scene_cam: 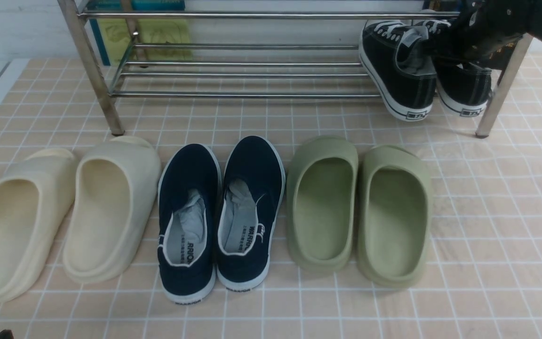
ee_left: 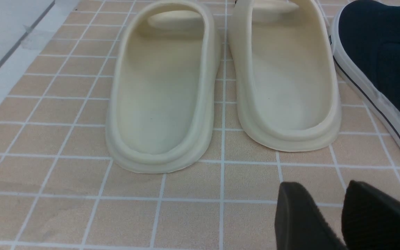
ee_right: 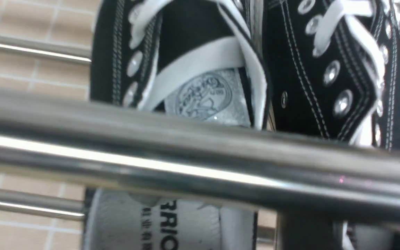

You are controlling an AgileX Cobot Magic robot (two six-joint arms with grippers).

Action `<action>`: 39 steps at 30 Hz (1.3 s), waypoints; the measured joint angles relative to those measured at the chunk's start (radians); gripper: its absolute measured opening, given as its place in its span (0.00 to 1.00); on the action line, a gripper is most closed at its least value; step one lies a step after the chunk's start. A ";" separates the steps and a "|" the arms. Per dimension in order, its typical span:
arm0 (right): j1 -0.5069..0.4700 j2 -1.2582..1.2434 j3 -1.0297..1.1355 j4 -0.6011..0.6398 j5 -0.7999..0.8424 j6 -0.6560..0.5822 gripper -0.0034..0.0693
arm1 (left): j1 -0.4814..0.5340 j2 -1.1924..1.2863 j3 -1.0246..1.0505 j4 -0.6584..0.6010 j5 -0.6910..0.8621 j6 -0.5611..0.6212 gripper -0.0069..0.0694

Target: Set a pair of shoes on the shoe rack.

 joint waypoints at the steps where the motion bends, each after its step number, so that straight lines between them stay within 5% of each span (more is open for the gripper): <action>1: 0.001 -0.015 0.000 0.010 0.017 0.001 0.57 | 0.000 0.000 0.000 0.000 0.000 0.000 0.41; 5: 0.005 -0.080 0.000 0.014 0.119 0.001 0.70 | 0.000 0.000 0.000 0.000 0.000 0.000 0.41; 8: 0.012 -0.153 0.000 0.012 0.200 -0.002 0.69 | 0.000 0.000 0.000 0.000 0.000 0.000 0.41; 19: 0.020 -0.650 0.112 0.000 0.241 -0.014 0.13 | 0.000 0.000 0.000 0.000 0.000 0.000 0.41; 21: 0.020 -0.789 0.278 -0.018 0.148 -0.014 0.05 | 0.000 0.000 0.000 0.000 0.000 0.000 0.41; 31: 0.020 -1.412 1.160 -0.023 -0.436 0.039 0.05 | 0.000 0.000 0.000 0.000 0.000 0.000 0.41; 39: 0.020 -1.817 1.734 -0.027 -0.612 0.147 0.05 | 0.000 0.000 0.000 0.000 0.000 0.000 0.41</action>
